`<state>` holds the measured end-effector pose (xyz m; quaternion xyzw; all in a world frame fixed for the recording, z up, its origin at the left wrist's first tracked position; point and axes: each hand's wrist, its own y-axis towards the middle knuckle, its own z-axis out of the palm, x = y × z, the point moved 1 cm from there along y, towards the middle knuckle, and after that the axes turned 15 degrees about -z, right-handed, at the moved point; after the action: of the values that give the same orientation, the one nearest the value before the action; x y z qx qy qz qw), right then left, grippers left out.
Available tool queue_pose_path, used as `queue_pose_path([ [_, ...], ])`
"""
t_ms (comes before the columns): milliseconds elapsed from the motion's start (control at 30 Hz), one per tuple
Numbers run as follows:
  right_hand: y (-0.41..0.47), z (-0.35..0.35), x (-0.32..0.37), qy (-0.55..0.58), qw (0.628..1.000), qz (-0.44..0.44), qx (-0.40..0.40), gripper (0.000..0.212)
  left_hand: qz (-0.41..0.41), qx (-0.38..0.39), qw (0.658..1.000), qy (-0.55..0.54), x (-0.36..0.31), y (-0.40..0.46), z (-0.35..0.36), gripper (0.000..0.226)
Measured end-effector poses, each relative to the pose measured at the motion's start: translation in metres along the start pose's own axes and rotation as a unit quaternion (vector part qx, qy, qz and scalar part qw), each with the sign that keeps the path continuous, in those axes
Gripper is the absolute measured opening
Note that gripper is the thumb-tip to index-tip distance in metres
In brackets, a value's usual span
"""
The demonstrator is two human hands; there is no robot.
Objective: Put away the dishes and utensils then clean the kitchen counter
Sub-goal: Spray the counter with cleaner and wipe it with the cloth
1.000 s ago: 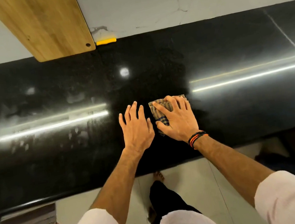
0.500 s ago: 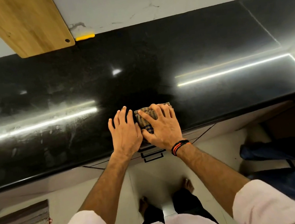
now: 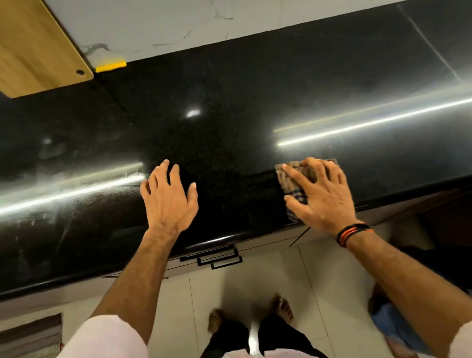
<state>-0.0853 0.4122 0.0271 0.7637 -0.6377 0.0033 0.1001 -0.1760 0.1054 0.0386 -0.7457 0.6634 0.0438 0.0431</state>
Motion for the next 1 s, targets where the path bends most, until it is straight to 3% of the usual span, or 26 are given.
queue_pose_path([
  [167, -0.006, -0.011, -0.047, 0.001, 0.999, 0.037, 0.013, 0.066, 0.003, 0.016, 1.000, 0.018, -0.001, 0.027, 0.004, 0.071],
  [367, 0.004, -0.008, -0.042, -0.017, 0.998, 0.059, 0.027, 0.066, 0.030, 0.014, 0.999, 0.015, 0.006, 0.034, 0.014, 0.076],
  [467, 0.025, -0.002, -0.015, -0.020, 0.998, 0.055, 0.027, 0.066, 0.027, 0.019, 0.999, 0.004, 0.006, 0.035, 0.013, 0.075],
  [767, 0.120, 0.034, 0.140, 0.032, 0.997, -0.068, 0.014, 0.066, 0.036, 0.012, 0.997, -0.063, 0.014, 0.039, 0.016, 0.067],
  [1000, 0.135, 0.040, 0.137, 0.048, 0.996, -0.077, 0.015, 0.064, 0.030, -0.004, 0.997, -0.077, 0.014, 0.040, 0.017, 0.065],
])
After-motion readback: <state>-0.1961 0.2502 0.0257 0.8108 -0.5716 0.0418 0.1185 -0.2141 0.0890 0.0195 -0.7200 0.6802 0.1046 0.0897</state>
